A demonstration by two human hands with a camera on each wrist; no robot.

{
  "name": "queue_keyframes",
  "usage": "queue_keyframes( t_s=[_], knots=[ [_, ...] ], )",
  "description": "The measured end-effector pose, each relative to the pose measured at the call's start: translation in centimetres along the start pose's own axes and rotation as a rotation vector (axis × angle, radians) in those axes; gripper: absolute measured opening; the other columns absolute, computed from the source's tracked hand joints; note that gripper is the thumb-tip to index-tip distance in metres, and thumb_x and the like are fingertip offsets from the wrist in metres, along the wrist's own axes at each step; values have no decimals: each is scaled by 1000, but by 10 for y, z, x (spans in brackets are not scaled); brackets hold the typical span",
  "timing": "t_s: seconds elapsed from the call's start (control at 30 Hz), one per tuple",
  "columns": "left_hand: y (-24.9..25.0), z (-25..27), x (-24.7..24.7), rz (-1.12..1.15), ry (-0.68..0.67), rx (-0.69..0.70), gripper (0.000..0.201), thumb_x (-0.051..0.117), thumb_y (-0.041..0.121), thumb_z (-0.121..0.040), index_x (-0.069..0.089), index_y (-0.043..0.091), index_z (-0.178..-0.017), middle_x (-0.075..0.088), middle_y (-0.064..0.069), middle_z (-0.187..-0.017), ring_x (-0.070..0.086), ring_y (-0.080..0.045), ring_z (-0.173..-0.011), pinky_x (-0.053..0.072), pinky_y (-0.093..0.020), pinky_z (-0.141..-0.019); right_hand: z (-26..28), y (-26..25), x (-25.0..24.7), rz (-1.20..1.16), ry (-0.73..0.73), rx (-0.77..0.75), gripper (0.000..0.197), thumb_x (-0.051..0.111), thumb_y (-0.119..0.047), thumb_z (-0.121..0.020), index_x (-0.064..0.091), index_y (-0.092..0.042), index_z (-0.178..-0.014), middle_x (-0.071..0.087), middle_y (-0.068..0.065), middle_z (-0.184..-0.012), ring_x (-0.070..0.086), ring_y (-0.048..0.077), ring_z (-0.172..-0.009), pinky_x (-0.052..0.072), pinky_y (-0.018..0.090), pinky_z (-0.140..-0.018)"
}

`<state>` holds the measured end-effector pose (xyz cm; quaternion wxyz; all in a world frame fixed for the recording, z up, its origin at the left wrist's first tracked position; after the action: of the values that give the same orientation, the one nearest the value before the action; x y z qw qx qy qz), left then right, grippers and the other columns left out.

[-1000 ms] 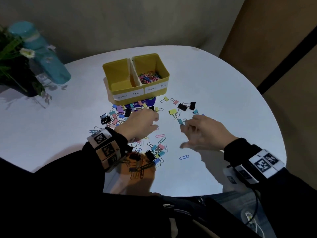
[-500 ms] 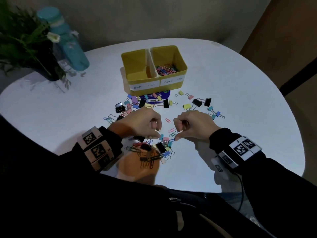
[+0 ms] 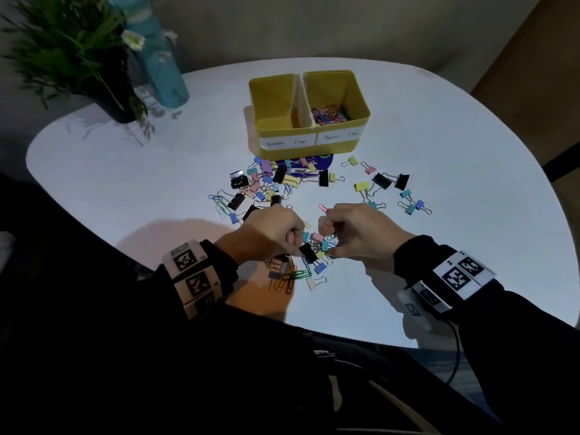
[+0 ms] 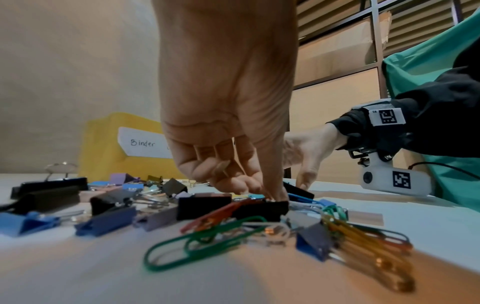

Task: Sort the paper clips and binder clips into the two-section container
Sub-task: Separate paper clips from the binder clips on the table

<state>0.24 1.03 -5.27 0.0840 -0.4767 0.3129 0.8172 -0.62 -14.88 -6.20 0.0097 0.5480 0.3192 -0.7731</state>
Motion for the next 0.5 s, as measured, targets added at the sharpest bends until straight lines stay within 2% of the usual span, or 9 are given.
queue_keyframes(
  t_s=[0.1, 0.3, 0.43, 0.5],
  knots=[
    [1, 2, -3, 33, 41, -11, 15, 77, 29, -74, 68, 21, -84, 62, 12, -68, 53, 0, -62, 35, -21, -52, 1, -1, -1, 11, 28, 28, 23, 75, -35, -66, 57, -30, -79, 56, -12, -78, 54, 10, -72, 46, 31, -60],
    [10, 0, 4, -73, 37, -77, 38, 72, 57, -69, 60, 28, -89, 63, 11, -83, 55, -9, -76, 32, -25, -56, 4, 1, -8, -19, 133, 106, 20, 73, -29, -69, 59, -30, -84, 62, -10, -80, 57, 9, -72, 44, 26, -59],
    [17, -6, 6, -145, 65, -72, 35, 73, 51, -68, 59, 26, -87, 64, 8, -84, 59, -15, -82, 38, -26, -58, 6, 0, -8, -15, 112, 80, 23, 74, -29, -69, 58, -32, -85, 60, -11, -80, 56, 9, -71, 41, 21, -58],
    [18, -7, 1, -157, 96, -53, 33, 71, 47, -66, 62, 24, -87, 65, 7, -83, 60, -16, -81, 38, -26, -57, 7, 3, -10, -31, 127, 110, 23, 74, -29, -69, 56, -34, -82, 59, -11, -80, 56, 10, -72, 45, 27, -60]
  ],
)
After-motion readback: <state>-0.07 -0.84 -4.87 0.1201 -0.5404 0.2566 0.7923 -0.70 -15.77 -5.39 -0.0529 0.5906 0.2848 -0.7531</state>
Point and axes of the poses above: each hand's wrist, its own z-axis away from the middle knuckle, its own x-axis out of the palm, y = z × x, the point moved 5 cm from there along -z, towards the middle knuckle
